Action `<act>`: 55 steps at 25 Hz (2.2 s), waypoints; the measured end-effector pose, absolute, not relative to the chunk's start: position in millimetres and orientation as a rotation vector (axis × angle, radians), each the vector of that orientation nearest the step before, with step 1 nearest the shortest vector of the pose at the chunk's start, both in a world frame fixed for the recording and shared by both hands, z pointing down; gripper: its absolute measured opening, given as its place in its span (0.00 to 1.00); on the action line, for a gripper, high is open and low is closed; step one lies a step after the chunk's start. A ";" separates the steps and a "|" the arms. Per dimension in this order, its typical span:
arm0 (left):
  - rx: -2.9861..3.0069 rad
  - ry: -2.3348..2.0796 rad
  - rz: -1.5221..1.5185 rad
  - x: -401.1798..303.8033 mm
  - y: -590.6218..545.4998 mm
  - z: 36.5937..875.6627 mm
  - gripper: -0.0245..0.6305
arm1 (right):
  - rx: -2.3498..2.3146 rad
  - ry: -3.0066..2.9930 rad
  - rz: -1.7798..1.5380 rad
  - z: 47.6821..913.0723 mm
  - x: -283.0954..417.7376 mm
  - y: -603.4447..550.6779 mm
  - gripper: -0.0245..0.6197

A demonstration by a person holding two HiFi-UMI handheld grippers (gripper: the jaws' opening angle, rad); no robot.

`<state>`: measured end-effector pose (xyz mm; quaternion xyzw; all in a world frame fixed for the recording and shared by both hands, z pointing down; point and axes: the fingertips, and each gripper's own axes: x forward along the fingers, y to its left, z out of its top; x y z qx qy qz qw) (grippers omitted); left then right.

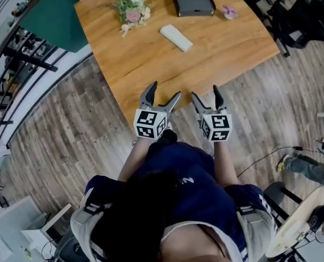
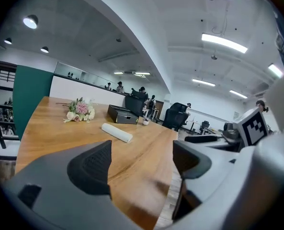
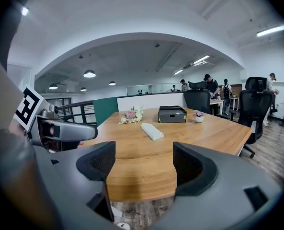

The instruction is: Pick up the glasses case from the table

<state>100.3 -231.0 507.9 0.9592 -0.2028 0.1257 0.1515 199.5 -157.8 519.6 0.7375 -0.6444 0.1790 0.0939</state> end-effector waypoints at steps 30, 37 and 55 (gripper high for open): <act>2.663 -0.862 0.290 124.7 -349.4 500.1 0.63 | 1.747 -2.037 0.523 524.2 260.2 -358.9 0.65; 2.628 -0.996 0.313 122.8 -348.3 496.1 0.63 | 1.532 -2.060 0.602 560.7 271.2 -399.2 0.65; 2.458 -1.271 0.379 96.6 -351.5 506.8 0.63 | 1.362 -1.969 0.689 646.3 278.1 -448.9 0.65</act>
